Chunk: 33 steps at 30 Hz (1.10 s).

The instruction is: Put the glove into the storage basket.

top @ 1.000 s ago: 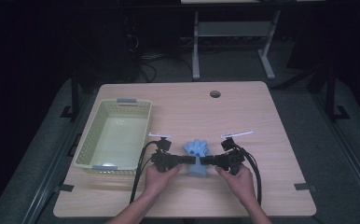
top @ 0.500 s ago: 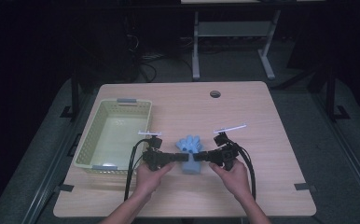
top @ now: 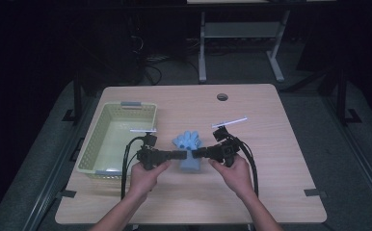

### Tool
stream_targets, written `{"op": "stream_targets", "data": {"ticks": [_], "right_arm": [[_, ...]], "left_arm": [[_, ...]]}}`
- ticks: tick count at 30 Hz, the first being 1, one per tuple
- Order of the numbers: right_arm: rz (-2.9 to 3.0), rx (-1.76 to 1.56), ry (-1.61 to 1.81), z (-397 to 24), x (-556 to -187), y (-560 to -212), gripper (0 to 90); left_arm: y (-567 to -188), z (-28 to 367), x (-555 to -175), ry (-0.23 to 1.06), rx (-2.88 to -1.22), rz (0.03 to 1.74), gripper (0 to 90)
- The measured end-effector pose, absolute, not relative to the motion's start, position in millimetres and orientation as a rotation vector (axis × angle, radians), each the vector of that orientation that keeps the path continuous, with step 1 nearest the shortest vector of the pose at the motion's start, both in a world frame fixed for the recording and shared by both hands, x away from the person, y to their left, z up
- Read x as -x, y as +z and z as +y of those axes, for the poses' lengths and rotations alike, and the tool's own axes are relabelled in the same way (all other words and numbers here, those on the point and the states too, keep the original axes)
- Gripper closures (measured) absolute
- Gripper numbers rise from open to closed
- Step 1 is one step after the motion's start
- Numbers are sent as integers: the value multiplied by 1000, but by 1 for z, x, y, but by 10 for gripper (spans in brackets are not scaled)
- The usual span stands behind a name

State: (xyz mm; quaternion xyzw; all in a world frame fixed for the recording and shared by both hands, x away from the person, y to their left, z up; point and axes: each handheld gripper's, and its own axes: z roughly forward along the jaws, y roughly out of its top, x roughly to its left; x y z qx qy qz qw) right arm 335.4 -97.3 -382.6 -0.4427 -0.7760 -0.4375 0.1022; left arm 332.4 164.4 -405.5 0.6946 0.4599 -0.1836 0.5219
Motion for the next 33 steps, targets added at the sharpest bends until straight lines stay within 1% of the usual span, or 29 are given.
{"op": "stream_targets", "data": {"ticks": [7, 18, 33], "right_arm": [[-2293, 1272, -1307, -82, -344, -369, 794], [-2311, 1201, -1346, -58, -350, -354, 794], [-2318, 1130, -1348, -25, -360, -346, 790]], "left_arm": [[-395, 182, -337, -446, -1642, 1095, 799], [-377, 206, -333, -388, -1644, 1092, 799], [-369, 240, -333, -356, -1614, 1118, 799]]}}
